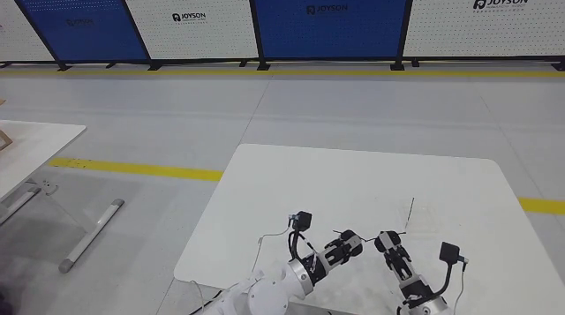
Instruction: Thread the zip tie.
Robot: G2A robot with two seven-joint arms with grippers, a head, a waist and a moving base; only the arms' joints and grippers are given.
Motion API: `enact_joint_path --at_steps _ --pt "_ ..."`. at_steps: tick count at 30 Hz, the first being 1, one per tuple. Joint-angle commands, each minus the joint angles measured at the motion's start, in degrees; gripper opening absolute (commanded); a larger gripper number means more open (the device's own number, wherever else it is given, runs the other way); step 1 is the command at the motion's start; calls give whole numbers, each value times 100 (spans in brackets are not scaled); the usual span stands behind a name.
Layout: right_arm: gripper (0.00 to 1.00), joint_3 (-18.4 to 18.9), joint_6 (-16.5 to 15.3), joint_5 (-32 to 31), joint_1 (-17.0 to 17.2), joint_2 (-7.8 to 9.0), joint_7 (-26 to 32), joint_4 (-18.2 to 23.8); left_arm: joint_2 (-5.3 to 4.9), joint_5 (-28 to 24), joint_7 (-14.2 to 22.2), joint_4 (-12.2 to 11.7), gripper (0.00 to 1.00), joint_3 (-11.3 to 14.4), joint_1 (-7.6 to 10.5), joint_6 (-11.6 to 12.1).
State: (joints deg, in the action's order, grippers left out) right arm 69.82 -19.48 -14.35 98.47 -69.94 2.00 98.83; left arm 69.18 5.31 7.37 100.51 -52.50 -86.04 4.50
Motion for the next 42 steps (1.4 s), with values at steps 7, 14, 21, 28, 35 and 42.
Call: enact_joint_path --at_steps 7,14,21,28,35,42 --pt "0 5 0 -21 19 10 -38 24 0 52 -19 16 2 4 2 -51" --pt "0 17 0 6 31 19 -44 42 3 71 -38 6 5 4 10 -75" --pt "0 30 0 29 28 28 -48 31 9 91 -72 3 7 17 17 -79" --pt "0 27 0 9 29 34 -51 45 21 138 -118 -11 11 53 39 -152" --pt "0 -6 0 -20 25 38 -56 50 35 153 -165 -43 16 81 62 -202" --pt "0 -23 0 -81 31 44 -82 62 48 167 -205 -64 7 106 77 -234"
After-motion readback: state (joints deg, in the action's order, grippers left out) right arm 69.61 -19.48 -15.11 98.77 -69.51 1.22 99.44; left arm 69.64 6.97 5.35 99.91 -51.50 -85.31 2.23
